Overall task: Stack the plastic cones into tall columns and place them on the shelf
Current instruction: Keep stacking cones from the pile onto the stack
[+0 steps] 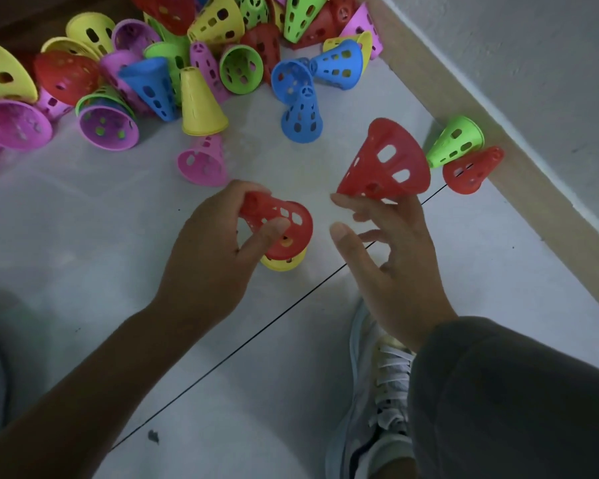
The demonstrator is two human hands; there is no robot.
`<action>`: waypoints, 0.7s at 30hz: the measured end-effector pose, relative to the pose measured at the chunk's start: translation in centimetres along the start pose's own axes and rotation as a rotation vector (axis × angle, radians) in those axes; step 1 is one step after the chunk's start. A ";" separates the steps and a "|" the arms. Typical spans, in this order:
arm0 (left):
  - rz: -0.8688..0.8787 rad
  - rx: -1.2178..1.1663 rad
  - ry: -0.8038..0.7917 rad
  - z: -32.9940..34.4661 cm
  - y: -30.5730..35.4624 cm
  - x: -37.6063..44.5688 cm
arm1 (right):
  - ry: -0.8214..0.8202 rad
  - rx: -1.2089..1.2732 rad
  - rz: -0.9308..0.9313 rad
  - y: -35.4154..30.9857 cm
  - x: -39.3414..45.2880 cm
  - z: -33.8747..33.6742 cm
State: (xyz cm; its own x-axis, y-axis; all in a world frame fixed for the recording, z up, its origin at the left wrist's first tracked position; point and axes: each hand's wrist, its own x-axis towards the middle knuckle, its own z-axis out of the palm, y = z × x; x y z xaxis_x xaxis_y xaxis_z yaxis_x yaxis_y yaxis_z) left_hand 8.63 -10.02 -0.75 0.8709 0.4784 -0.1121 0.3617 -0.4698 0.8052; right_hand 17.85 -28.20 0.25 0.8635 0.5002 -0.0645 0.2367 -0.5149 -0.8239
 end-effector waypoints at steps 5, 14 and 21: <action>0.019 0.112 -0.115 0.4 0.2 0.1 | -0.088 -0.101 0.034 0.7 -1.2 0.0; 0.023 -0.265 -0.117 0.6 3.0 -0.7 | -0.236 -0.234 -0.106 0.0 -2.0 0.8; 0.026 -0.409 -0.163 0.8 3.4 -0.4 | -0.322 -0.291 -0.171 -0.5 -1.9 1.1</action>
State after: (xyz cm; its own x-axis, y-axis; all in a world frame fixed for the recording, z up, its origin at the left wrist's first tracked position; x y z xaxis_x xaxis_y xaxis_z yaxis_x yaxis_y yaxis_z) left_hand 9.76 -12.40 1.62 0.9310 0.3316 -0.1524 0.2059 -0.1324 0.9696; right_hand 15.64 -28.14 0.18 0.6296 0.7622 -0.1506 0.5186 -0.5567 -0.6489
